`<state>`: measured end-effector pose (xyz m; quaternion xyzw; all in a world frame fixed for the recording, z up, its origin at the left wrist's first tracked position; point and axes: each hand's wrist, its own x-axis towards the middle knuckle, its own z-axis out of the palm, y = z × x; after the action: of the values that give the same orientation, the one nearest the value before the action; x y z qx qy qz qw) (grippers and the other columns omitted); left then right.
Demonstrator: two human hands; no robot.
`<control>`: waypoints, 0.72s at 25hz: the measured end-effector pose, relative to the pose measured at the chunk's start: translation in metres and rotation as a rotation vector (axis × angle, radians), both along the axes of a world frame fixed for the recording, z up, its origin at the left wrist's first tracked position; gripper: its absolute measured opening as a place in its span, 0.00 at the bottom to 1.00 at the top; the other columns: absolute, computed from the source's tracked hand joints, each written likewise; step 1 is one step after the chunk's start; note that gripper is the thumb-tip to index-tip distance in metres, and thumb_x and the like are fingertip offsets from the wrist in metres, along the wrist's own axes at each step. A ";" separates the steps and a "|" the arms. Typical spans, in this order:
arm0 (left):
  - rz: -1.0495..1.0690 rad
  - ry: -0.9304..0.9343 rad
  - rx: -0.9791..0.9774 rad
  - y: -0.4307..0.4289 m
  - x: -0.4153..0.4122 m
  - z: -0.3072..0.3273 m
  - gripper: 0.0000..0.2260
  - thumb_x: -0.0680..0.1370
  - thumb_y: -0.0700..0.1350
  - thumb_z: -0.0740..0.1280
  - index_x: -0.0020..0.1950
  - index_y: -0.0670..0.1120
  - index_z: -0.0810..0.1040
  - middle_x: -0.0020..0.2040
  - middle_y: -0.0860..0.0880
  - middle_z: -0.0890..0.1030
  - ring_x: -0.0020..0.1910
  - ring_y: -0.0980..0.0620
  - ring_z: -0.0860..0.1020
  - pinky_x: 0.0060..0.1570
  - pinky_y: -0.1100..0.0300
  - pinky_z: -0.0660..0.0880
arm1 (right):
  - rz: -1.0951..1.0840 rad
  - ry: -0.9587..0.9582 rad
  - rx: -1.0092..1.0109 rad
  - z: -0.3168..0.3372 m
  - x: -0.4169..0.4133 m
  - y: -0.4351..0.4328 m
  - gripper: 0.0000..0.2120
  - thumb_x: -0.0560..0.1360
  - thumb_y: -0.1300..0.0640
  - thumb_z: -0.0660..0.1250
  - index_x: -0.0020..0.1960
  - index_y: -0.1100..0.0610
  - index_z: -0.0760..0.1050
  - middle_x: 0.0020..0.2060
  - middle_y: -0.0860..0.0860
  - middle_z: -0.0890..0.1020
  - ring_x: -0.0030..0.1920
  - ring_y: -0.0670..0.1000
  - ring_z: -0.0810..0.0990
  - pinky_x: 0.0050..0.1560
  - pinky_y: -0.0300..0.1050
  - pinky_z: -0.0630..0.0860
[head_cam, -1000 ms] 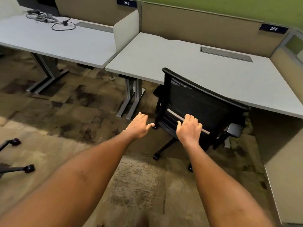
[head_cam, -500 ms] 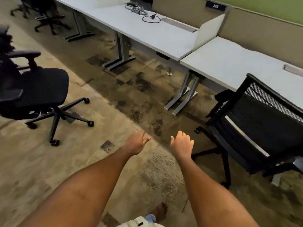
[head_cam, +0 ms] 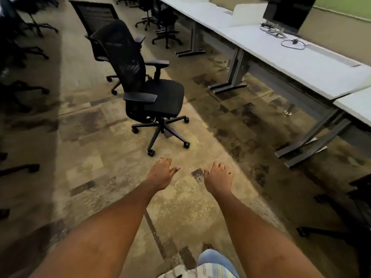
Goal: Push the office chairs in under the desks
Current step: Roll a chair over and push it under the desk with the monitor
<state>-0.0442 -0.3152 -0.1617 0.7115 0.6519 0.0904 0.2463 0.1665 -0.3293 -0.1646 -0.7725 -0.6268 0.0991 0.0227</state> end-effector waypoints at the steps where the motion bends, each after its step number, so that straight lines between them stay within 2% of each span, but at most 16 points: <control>1: 0.053 -0.009 -0.006 0.000 -0.027 0.001 0.27 0.81 0.58 0.56 0.73 0.40 0.63 0.72 0.40 0.66 0.73 0.42 0.62 0.69 0.50 0.63 | 0.052 -0.014 -0.001 0.001 -0.027 0.009 0.22 0.80 0.43 0.52 0.65 0.57 0.68 0.61 0.56 0.74 0.62 0.58 0.71 0.58 0.56 0.67; 6: 0.257 -0.011 0.030 0.009 -0.160 0.011 0.29 0.81 0.58 0.54 0.75 0.39 0.60 0.75 0.39 0.63 0.76 0.42 0.56 0.72 0.49 0.58 | 0.265 0.005 0.035 0.009 -0.167 0.061 0.23 0.80 0.43 0.53 0.66 0.59 0.67 0.62 0.57 0.74 0.62 0.59 0.71 0.58 0.58 0.68; 11: 0.361 0.019 0.069 0.052 -0.280 0.019 0.28 0.81 0.58 0.55 0.72 0.39 0.65 0.71 0.38 0.69 0.73 0.41 0.62 0.70 0.49 0.61 | 0.422 0.063 0.085 0.007 -0.306 0.130 0.21 0.80 0.42 0.53 0.61 0.58 0.69 0.60 0.57 0.75 0.61 0.59 0.71 0.57 0.57 0.68; 15: 0.420 0.038 0.003 0.100 -0.376 0.025 0.28 0.81 0.57 0.55 0.74 0.39 0.63 0.74 0.39 0.65 0.75 0.42 0.59 0.72 0.51 0.56 | 0.476 0.080 0.020 0.016 -0.401 0.204 0.24 0.81 0.42 0.51 0.65 0.60 0.68 0.63 0.58 0.73 0.64 0.59 0.69 0.60 0.57 0.67; 18: 0.456 0.096 0.016 0.140 -0.437 0.029 0.28 0.81 0.57 0.55 0.73 0.39 0.64 0.73 0.39 0.66 0.75 0.43 0.60 0.72 0.51 0.57 | 0.507 0.088 0.039 0.029 -0.460 0.259 0.25 0.81 0.42 0.51 0.67 0.60 0.67 0.65 0.58 0.72 0.64 0.59 0.69 0.62 0.58 0.67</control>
<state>-0.4813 -0.1752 -0.1325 0.5514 0.8059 0.1149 0.1825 -0.2940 -0.0701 -0.1358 -0.5850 -0.8007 0.1231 0.0392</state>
